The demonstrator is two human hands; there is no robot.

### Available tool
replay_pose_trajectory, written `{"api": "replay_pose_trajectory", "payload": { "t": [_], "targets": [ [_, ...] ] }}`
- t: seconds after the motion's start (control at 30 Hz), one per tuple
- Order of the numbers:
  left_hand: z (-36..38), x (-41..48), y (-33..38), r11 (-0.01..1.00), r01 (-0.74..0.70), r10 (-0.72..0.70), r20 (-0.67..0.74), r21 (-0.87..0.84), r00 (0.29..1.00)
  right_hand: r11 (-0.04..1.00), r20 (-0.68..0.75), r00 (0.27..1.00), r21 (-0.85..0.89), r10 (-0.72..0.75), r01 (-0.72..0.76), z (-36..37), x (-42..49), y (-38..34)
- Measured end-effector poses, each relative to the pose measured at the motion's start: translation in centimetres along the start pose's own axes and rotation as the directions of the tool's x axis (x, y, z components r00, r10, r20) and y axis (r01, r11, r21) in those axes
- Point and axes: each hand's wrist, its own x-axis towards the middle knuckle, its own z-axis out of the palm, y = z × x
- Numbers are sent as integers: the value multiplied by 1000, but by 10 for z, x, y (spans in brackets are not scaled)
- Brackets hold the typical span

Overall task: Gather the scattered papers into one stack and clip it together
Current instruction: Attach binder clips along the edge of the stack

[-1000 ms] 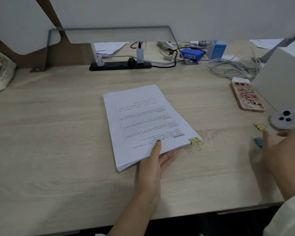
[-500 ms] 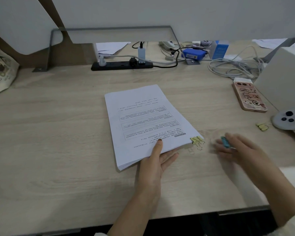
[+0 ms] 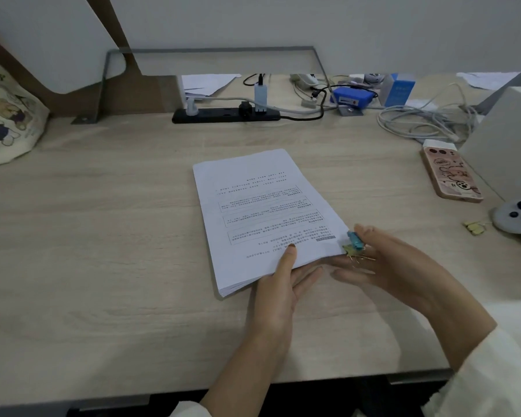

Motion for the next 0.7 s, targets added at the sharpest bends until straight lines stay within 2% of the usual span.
{"api": "replay_pose_trajectory", "payload": {
  "t": [0.13, 0.4, 0.5, 0.53, 0.6, 0.67, 0.7],
  "targets": [
    [0, -1, 1, 1000, 8, -8, 14, 6, 1000, 1000, -63, 998, -25, -14, 13, 8, 4, 2],
    [-15, -5, 5, 991, -46, 39, -51, -128, 998, 1000, -114, 993, 19, 10, -8, 6, 7, 4],
    [-16, -4, 4, 994, -39, 32, -70, -101, 997, 997, -193, 978, -30, -76, 72, 5, -3, 6],
    [-15, -4, 4, 995, -39, 32, -76, -89, 997, 988, -266, 953, -91, -145, 125, 5, -9, 7],
    [-15, -2, 3, 997, -43, 37, -83, -69, 996, 940, -405, 858, -254, -316, 227, 5, -22, 9],
    [-14, -2, 3, 998, -45, 43, -71, -34, 997, 861, -454, 757, -426, -470, 278, 7, -32, 12],
    [-13, -2, 3, 999, -46, 45, -68, -8, 997, 826, -440, 738, -488, -512, 282, 11, -35, 14]
  ]
}}
